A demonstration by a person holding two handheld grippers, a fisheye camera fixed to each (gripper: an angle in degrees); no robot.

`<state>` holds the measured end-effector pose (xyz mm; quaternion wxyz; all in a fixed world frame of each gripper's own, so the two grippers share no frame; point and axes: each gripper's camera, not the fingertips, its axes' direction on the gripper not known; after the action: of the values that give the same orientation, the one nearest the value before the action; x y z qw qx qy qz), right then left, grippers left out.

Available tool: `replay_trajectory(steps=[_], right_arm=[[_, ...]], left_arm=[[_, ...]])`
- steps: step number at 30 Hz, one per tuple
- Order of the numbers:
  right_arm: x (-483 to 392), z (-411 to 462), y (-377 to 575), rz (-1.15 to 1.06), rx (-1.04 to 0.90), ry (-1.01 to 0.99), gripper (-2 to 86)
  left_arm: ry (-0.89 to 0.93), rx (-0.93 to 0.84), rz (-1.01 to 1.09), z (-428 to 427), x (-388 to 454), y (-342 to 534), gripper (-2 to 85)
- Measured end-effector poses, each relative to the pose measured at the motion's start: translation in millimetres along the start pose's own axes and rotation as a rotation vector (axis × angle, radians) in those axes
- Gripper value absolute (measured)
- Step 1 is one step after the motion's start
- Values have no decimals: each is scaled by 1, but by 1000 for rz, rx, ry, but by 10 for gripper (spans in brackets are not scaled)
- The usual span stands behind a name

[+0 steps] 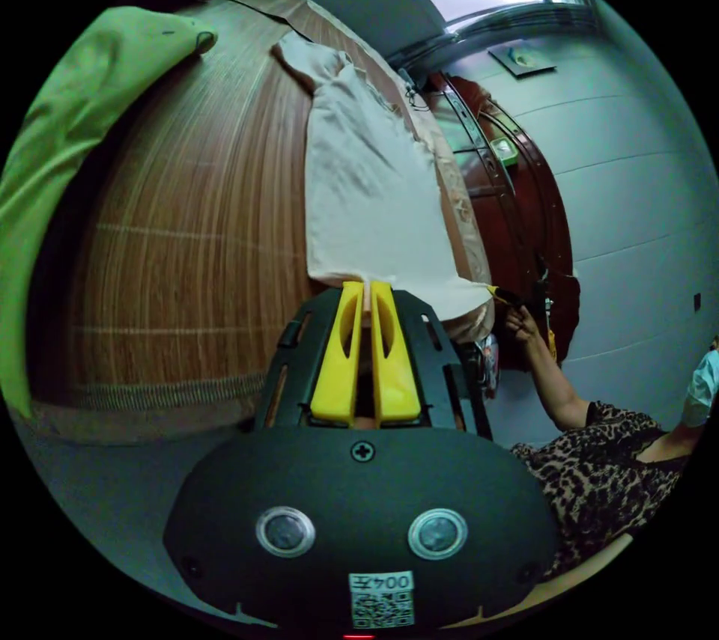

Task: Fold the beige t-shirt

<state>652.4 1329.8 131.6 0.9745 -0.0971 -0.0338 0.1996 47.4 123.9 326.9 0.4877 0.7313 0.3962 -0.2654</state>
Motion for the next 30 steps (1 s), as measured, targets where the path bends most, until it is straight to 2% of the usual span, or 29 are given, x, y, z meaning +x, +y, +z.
replay_trajectory(steps=[11,21,30], right_arm=[[16,5,75,73,48,-67,30],[17,11,123,102,57,-126,30],[19,48,153,169,31,-128,29]], left_arm=[[-119,-54,43,-72,56,170,13],[-153,-68,55,-158,117,327,13],[-236,-99,45,-184,166,427,13]])
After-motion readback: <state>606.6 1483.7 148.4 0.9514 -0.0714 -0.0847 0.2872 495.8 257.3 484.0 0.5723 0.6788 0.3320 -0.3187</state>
